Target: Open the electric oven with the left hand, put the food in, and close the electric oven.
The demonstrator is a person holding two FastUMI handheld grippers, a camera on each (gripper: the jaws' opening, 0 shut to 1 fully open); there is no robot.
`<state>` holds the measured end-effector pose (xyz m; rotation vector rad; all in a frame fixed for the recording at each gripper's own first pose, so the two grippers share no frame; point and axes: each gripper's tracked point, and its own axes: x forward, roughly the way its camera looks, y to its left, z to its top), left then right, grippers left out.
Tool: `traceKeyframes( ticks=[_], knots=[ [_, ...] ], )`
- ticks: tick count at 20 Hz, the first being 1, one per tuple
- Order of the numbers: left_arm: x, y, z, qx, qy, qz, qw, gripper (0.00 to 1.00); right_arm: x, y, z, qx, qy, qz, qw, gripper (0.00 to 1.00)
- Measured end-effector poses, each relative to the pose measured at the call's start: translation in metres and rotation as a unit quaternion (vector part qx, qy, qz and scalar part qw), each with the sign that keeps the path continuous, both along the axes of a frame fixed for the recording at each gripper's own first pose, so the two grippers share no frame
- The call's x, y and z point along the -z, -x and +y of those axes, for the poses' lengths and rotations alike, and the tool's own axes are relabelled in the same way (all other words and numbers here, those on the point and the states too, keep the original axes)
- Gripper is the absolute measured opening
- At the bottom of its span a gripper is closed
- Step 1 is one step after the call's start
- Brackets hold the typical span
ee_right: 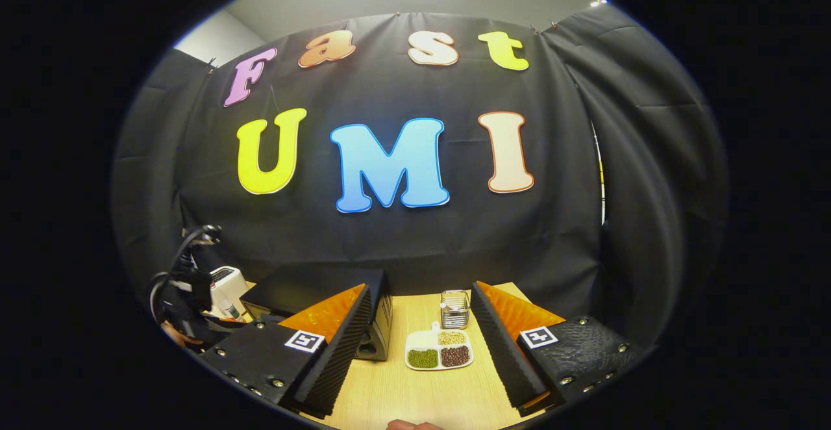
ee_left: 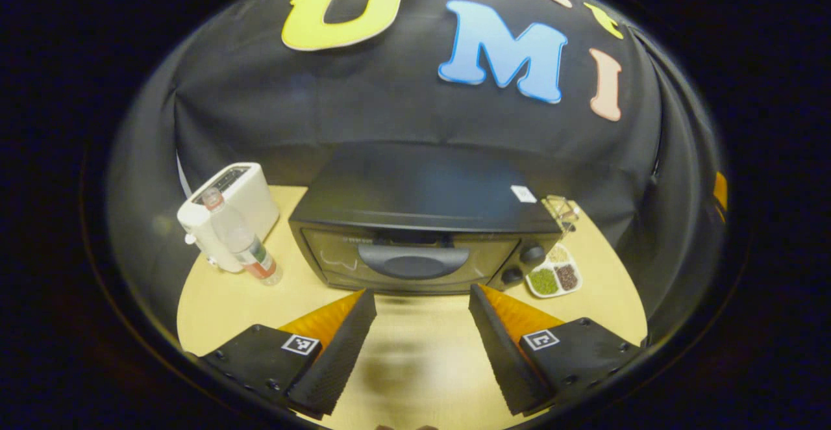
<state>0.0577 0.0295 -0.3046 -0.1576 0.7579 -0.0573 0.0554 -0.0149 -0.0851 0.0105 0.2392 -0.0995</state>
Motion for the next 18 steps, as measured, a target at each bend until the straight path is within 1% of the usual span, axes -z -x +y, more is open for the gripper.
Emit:
traceKeyframes(
  ticks=[1,2,4,5,6,9,11,12,15,18],
  knots=[
    [-0.02,0.0,0.001,-0.004,-0.001,-0.028,1.0,1.0,-0.003,0.0,0.001,-0.003,0.003,-0.004,1.0,0.94],
    [-0.044,0.001,0.002,-0.006,-0.003,-0.057,0.998,0.98,-0.008,0.001,0.002,-0.006,0.007,-0.008,1.0,0.94],
    [-0.092,0.005,0.011,-0.015,-0.027,-0.118,0.993,1.0,-0.021,0.002,0.006,-0.011,0.008,-0.022,1.0,0.94],
    [-0.115,0.011,0.013,-0.019,-0.035,-0.146,0.988,0.93,-0.029,0.002,0.01,-0.014,0.007,-0.029,0.999,0.94],
    [-0.139,0.017,0.013,-0.024,-0.037,-0.171,0.984,0.98,-0.038,0.002,0.012,-0.016,0.006,-0.038,0.999,0.94],
    [-0.2,0.034,0.008,-0.031,-0.022,-0.234,0.971,1.0,-0.064,0.005,0.021,-0.022,0.005,-0.063,0.998,0.94],
    [-0.236,0.038,0.011,-0.035,-0.024,-0.27,0.962,1.0,-0.076,0.009,0.029,-0.028,-0.001,-0.071,0.997,0.94],
    [-0.25,0.04,0.014,-0.036,-0.028,-0.284,0.958,0.92,-0.082,0.011,0.031,-0.027,-0.004,-0.075,0.997,0.94],
    [-0.282,0.049,0.016,-0.034,-0.032,-0.312,0.949,1.0,-0.099,0.016,0.036,-0.027,-0.01,-0.09,0.995,0.94],
    [-0.295,0.055,0.019,-0.036,-0.023,-0.323,0.946,1.0,-0.108,0.019,0.043,-0.031,-0.009,-0.098,0.995,0.94]
  ],
)
